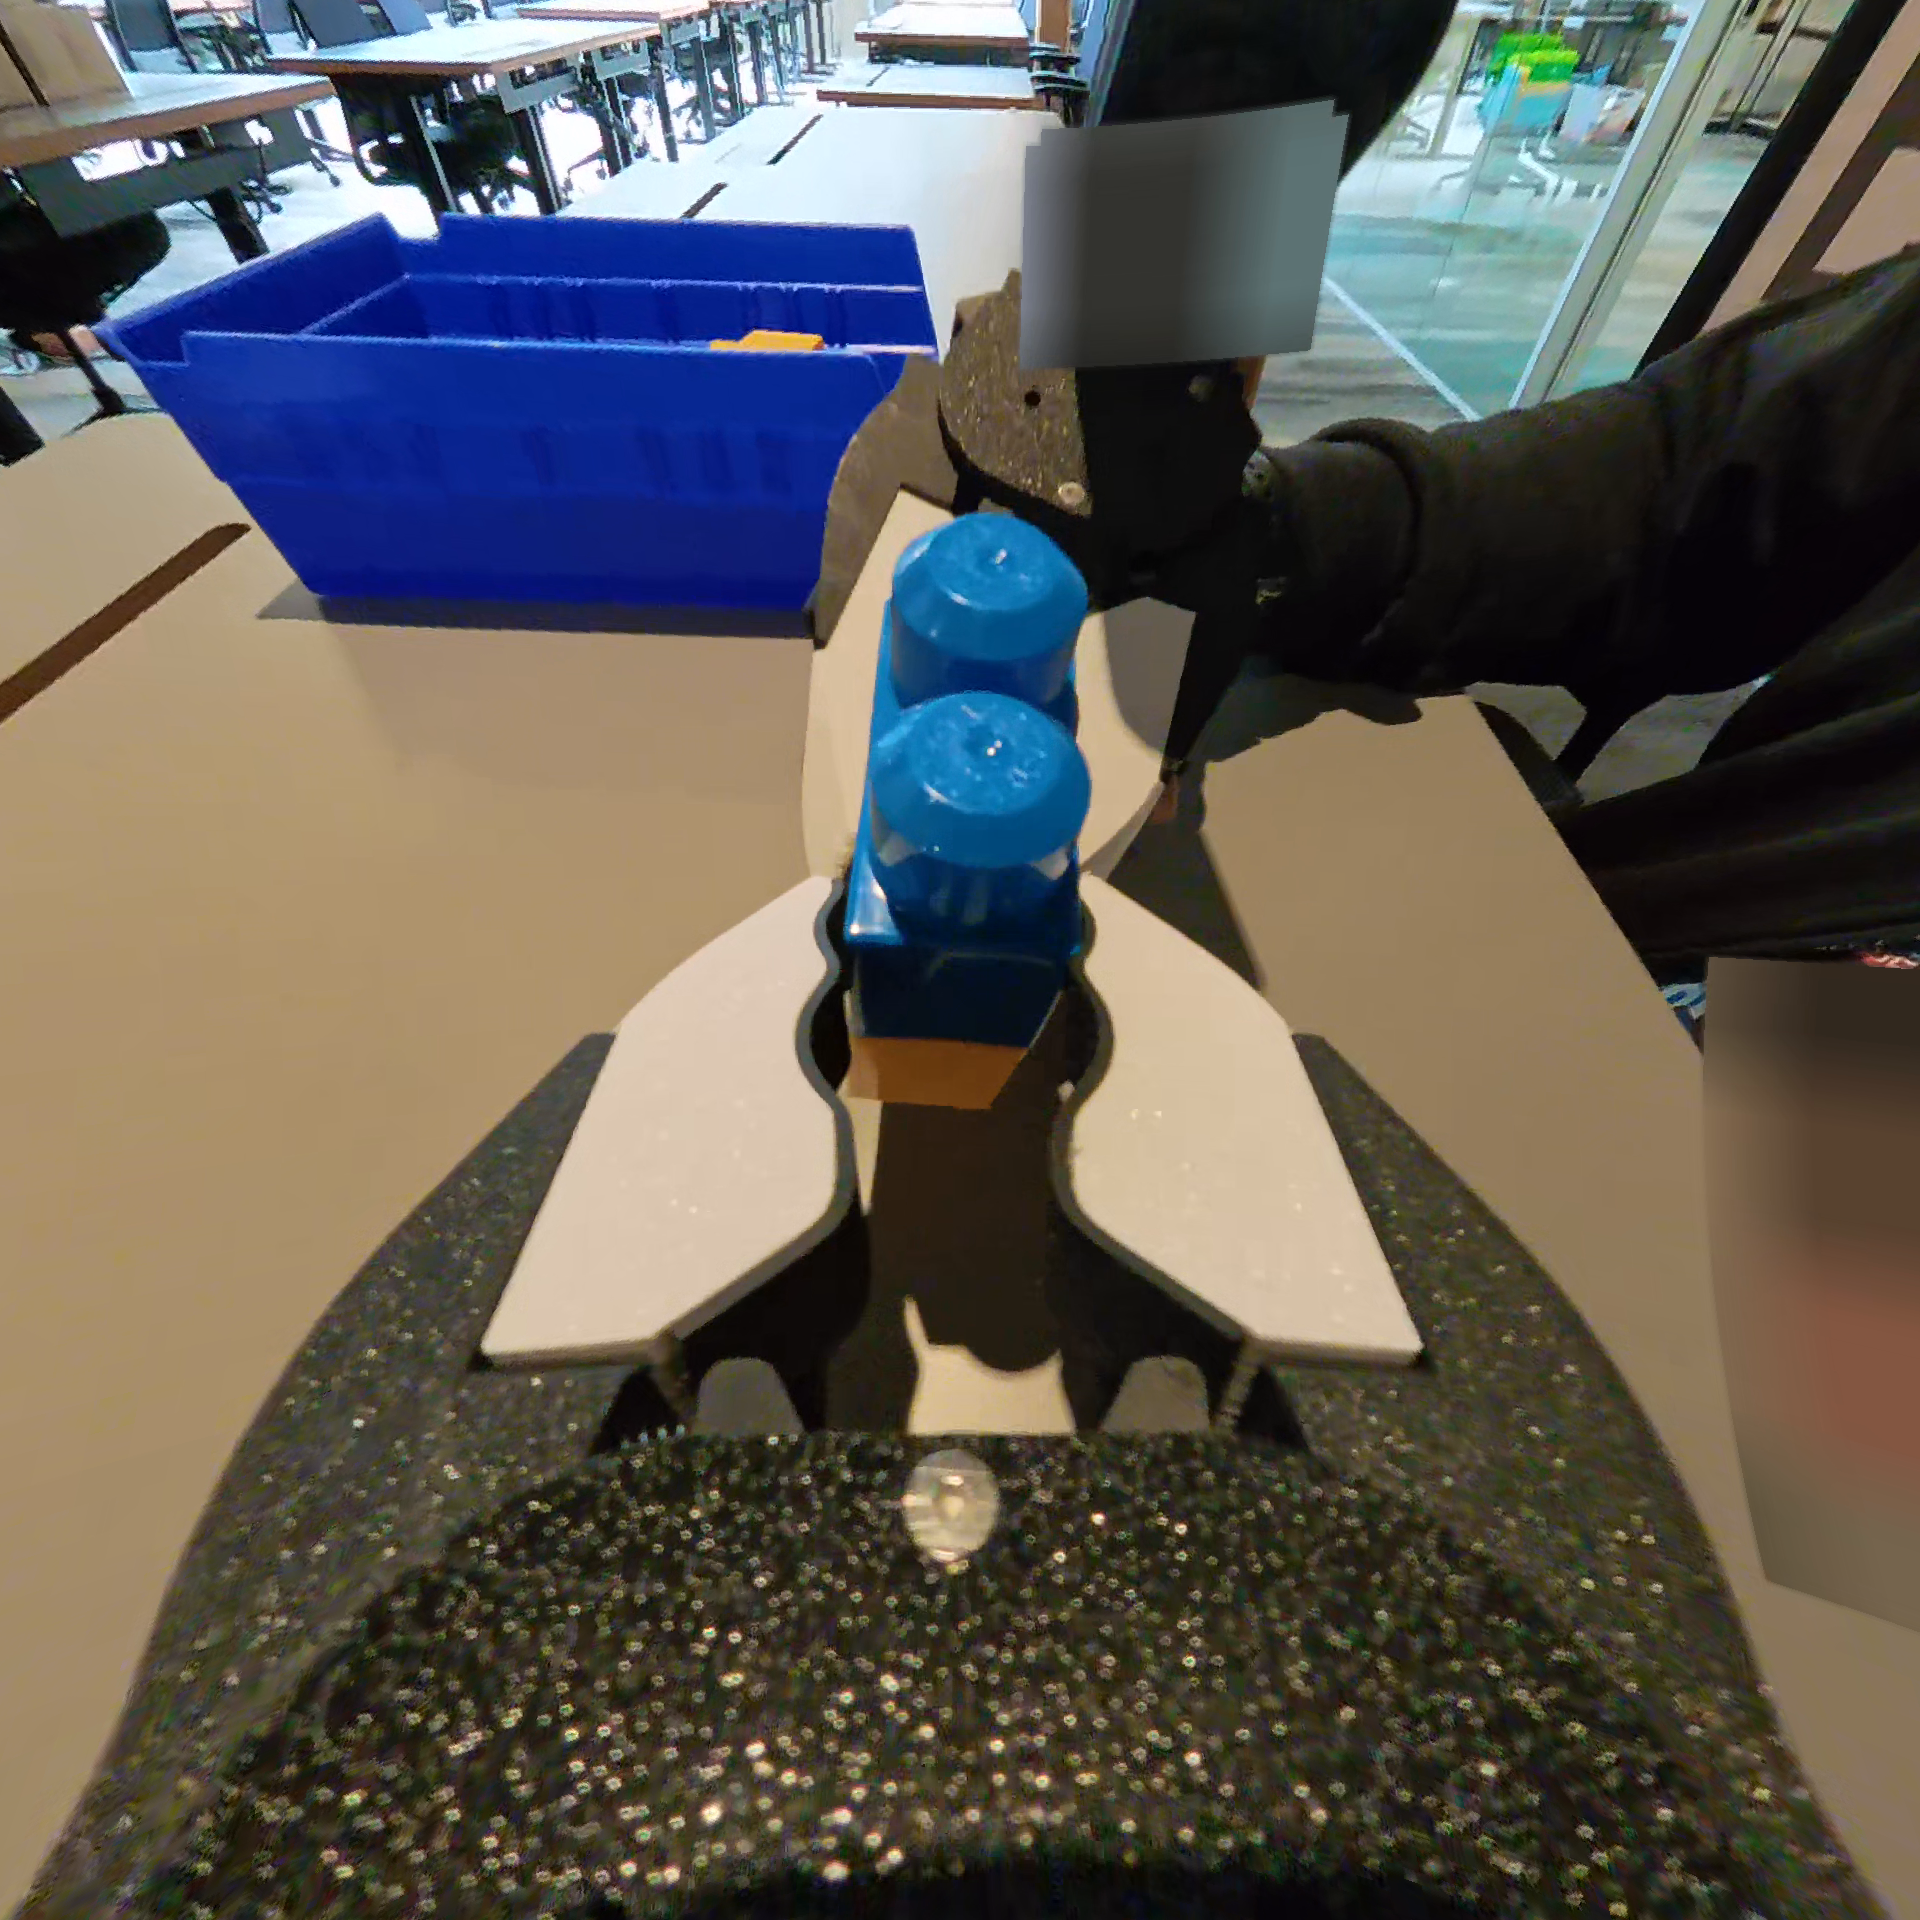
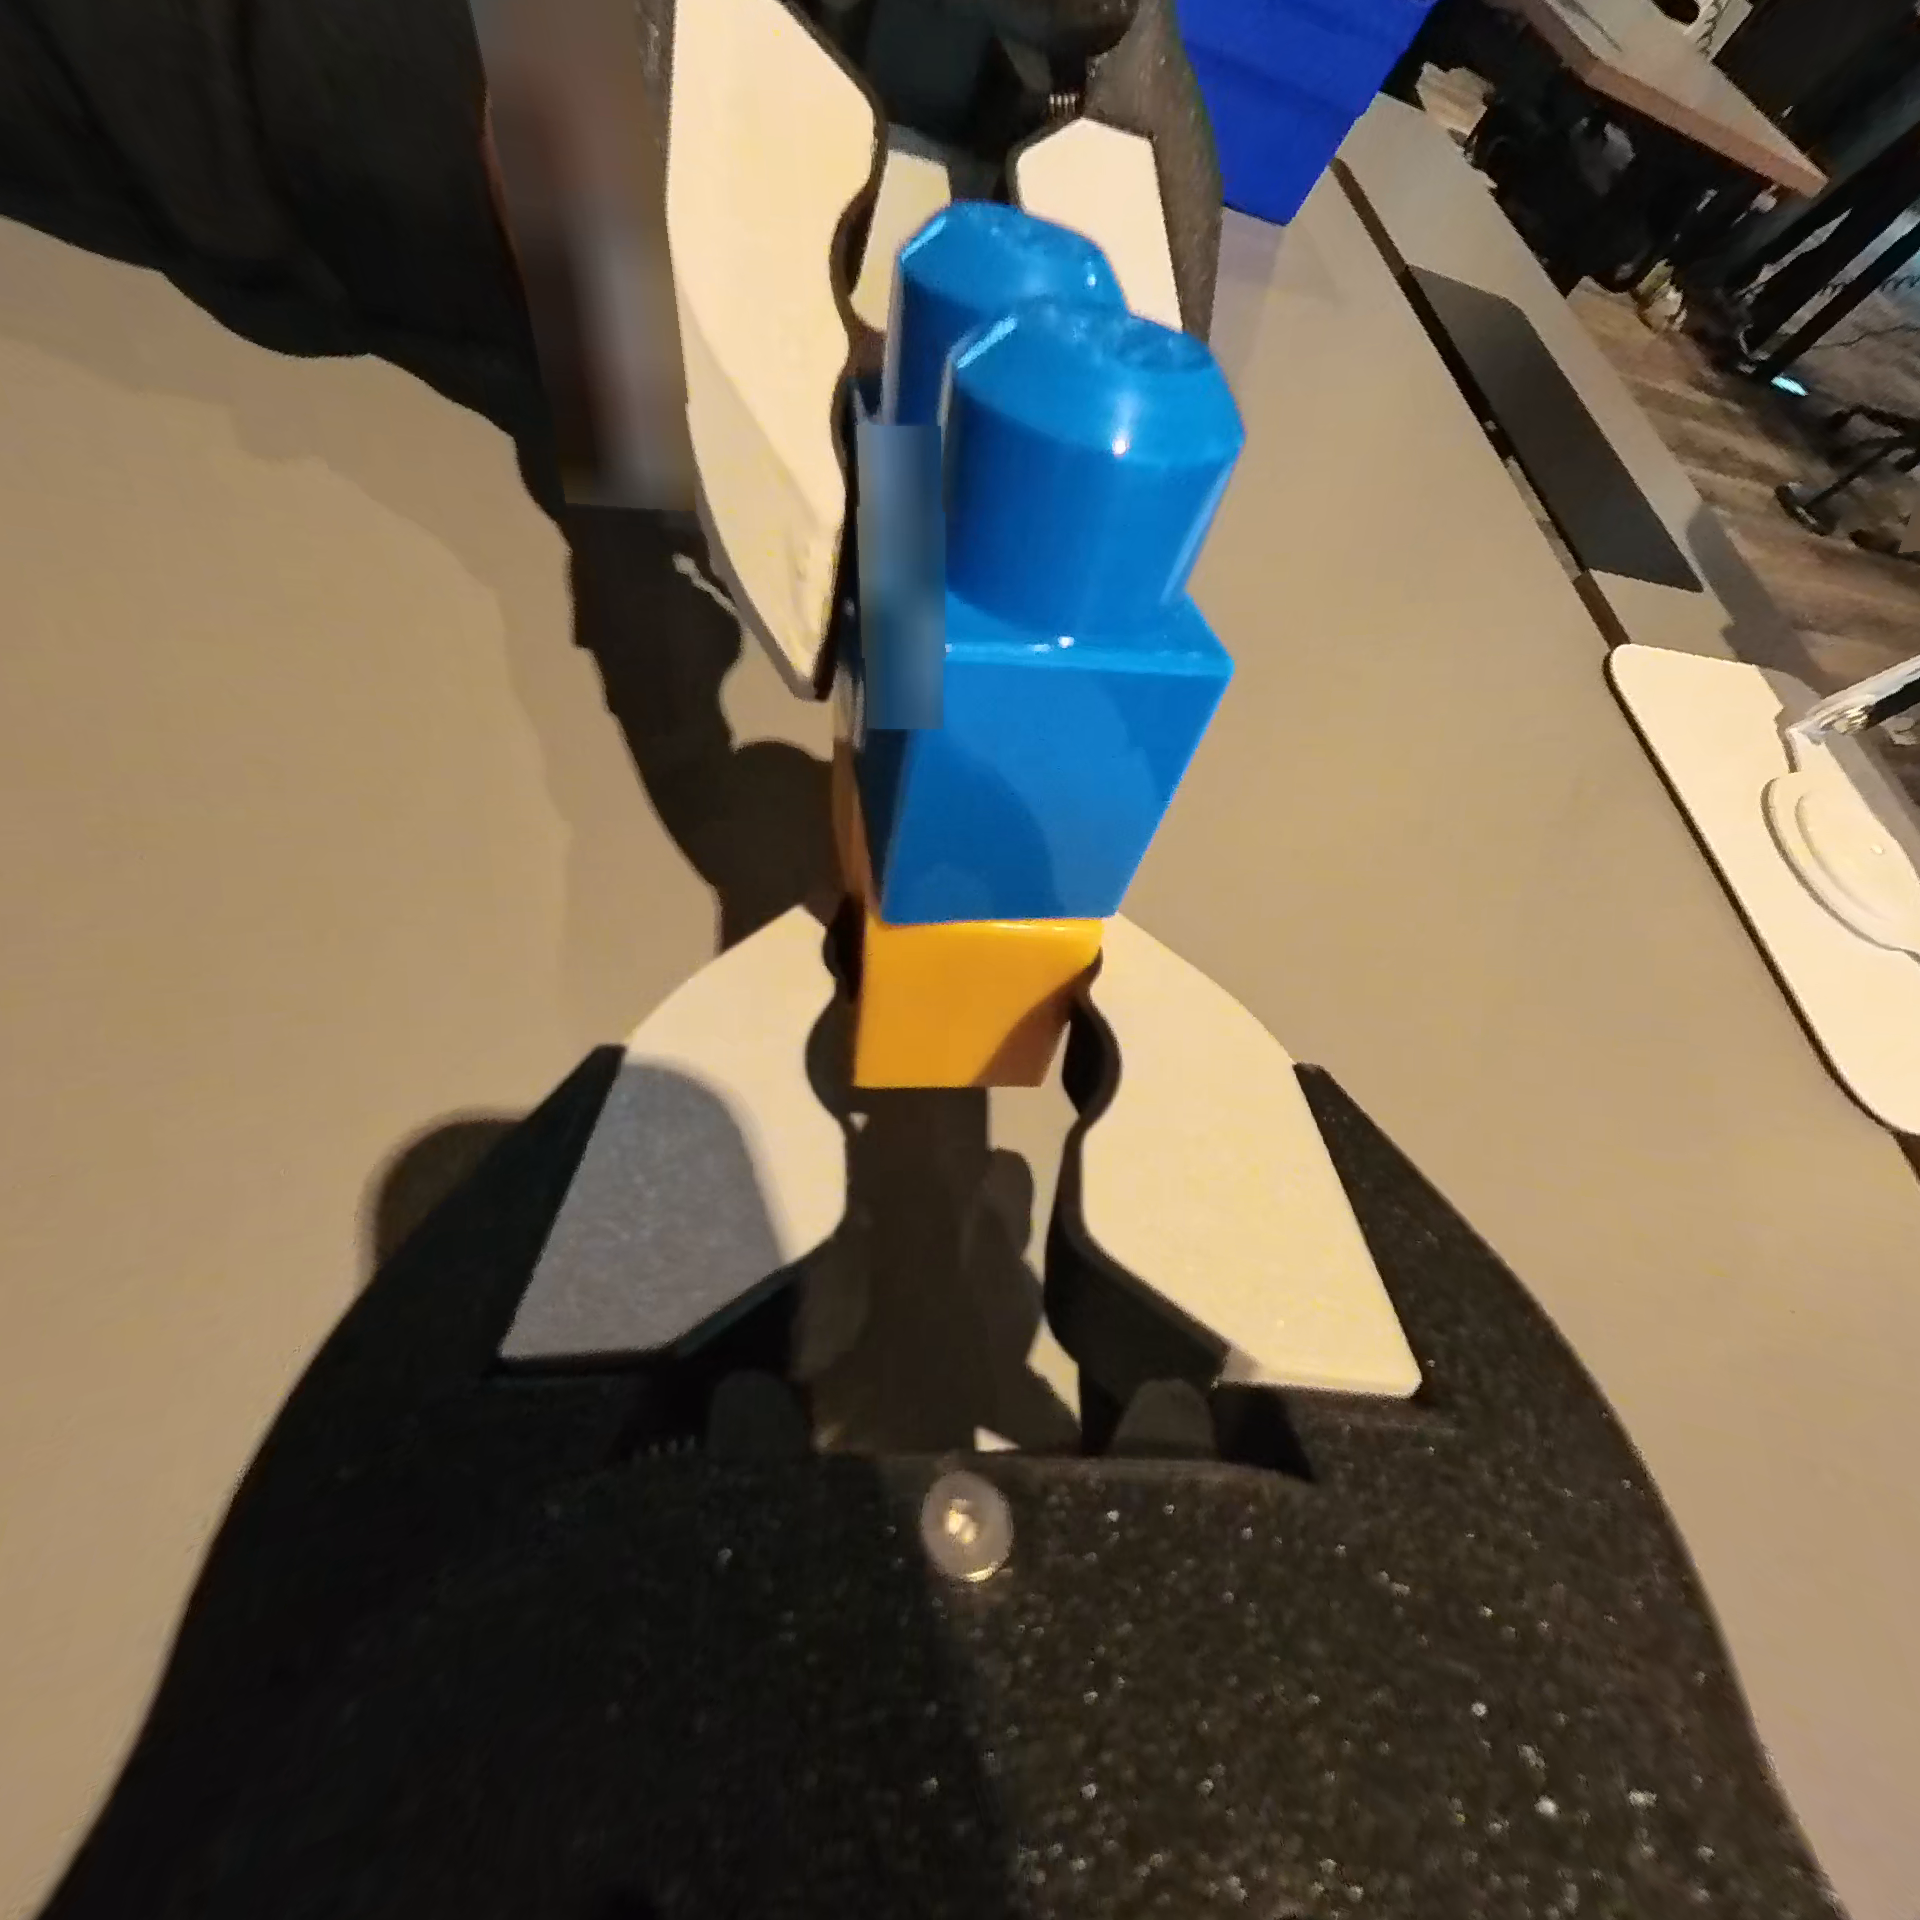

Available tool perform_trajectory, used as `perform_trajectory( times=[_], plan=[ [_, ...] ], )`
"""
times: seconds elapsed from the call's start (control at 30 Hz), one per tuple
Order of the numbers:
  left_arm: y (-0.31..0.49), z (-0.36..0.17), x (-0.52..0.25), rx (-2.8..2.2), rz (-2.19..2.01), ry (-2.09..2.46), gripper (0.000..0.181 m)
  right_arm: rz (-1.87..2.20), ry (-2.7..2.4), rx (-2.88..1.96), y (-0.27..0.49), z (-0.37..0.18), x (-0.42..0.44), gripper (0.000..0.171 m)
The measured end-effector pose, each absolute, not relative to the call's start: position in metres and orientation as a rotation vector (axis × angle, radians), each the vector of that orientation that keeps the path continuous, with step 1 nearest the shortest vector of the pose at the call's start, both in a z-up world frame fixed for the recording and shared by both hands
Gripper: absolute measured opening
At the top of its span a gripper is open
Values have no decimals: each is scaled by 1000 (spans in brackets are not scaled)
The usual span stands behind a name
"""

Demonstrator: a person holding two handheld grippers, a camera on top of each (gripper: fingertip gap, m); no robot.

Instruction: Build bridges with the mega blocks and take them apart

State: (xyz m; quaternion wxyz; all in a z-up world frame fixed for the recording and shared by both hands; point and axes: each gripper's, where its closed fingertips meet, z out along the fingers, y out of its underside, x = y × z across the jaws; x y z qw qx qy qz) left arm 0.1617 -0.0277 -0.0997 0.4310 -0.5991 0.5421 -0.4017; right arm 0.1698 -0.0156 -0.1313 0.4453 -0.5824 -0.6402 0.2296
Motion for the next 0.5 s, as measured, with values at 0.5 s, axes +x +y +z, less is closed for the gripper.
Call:
perform_trajectory(
  times=[0.5],
  plan=[
    [-9,-79,134,-1523,-1094,1170,36,435,-1663,-1546,-6,-164,186,37]
  ],
)
